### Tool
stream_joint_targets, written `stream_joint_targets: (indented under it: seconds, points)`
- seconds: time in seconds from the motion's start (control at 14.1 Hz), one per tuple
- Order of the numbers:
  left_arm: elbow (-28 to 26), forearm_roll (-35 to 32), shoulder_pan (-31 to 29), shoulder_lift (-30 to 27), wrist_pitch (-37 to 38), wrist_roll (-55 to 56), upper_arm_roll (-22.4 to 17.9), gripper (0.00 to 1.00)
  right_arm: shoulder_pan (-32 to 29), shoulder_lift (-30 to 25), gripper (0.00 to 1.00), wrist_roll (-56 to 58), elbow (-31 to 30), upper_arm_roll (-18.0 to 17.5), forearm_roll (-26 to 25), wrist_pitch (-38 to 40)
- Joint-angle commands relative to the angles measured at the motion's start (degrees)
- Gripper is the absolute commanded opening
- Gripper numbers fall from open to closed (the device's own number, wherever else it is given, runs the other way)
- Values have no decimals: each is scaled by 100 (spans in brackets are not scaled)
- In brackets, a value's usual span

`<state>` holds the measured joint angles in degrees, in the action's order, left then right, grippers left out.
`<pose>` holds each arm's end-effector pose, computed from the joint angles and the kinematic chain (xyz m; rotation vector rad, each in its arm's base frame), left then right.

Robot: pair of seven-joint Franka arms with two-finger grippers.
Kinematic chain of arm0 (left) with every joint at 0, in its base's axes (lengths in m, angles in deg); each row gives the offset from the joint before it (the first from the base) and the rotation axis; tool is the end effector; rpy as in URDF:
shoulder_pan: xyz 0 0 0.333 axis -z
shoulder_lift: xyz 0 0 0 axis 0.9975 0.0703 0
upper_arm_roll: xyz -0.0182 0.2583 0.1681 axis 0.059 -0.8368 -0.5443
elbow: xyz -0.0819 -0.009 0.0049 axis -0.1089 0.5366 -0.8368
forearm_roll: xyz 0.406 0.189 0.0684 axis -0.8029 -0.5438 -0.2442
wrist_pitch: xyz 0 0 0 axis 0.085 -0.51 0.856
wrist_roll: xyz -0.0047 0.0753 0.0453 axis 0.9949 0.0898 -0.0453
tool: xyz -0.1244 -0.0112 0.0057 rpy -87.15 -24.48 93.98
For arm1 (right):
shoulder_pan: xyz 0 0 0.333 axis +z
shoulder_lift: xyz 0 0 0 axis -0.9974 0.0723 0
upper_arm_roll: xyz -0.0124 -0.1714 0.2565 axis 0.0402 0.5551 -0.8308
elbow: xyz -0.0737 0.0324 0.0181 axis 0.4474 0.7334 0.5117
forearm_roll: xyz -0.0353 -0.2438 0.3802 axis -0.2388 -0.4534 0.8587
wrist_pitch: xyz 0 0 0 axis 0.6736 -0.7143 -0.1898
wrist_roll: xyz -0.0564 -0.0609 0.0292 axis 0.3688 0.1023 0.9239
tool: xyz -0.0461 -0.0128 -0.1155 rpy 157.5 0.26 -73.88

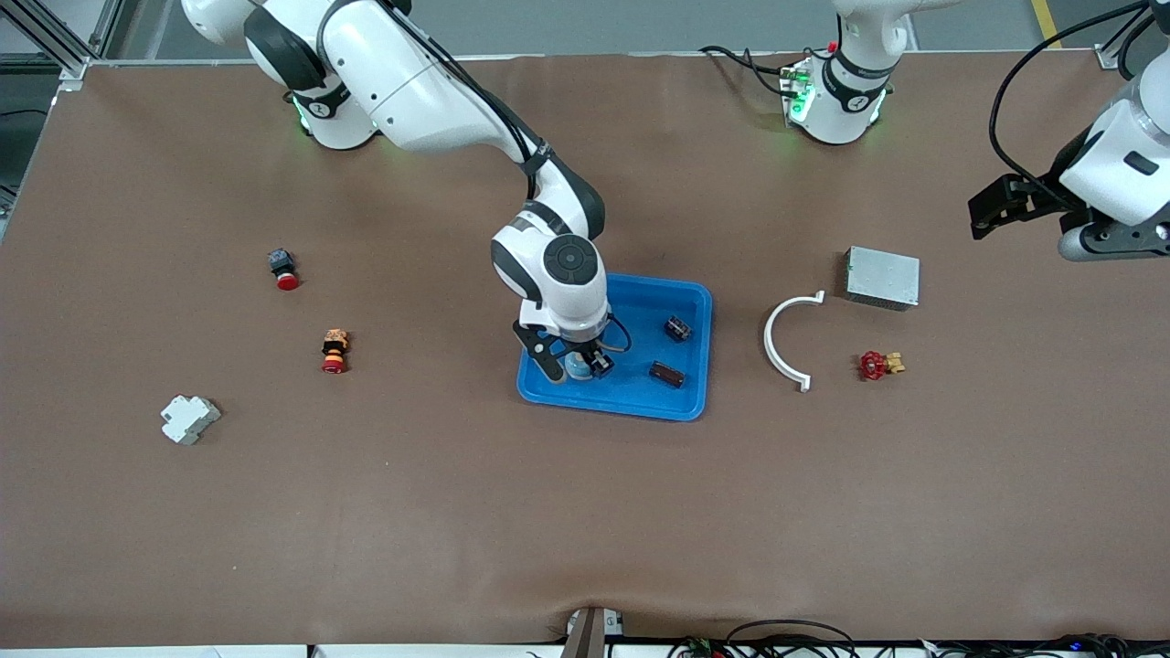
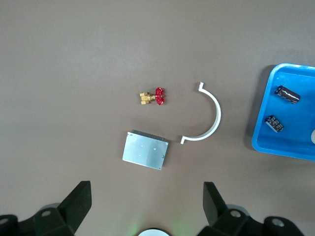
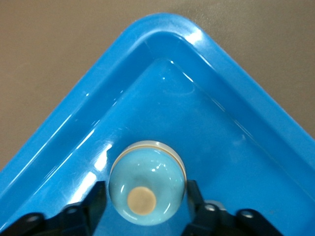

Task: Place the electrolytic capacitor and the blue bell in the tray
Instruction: 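Lower the second bell into the tray and open the right gripper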

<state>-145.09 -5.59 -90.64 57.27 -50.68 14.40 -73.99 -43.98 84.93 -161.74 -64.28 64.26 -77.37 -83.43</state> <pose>0.6012 -0.0687 0.6080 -3.0749 -0.0222 0.0995 0.5703 0.5458 0.1330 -2.7570 1.3894 -0.0992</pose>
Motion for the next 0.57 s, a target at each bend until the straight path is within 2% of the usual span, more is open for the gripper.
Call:
stream_joint_targets:
  seconds: [0.0, 0.14, 0.28, 0.5]
  points:
    - [-517, 160, 370, -438, -285, -41, -411, 100, 137, 128, 100, -255, 186, 100, -216, -14]
    - [-674, 160, 405, -578, -390, -32, -438, 100, 137, 128, 100, -247, 248, 100, -216, -5]
    - [-877, 160, 563, -824, -470, -32, -683, 100, 128, 101, 100, -159, 248, 100, -242, 73]
    - [-1035, 160, 642, -1105, -461, -32, -842, 100, 41, 14, 100, 165, 510, 83, -207, 835]
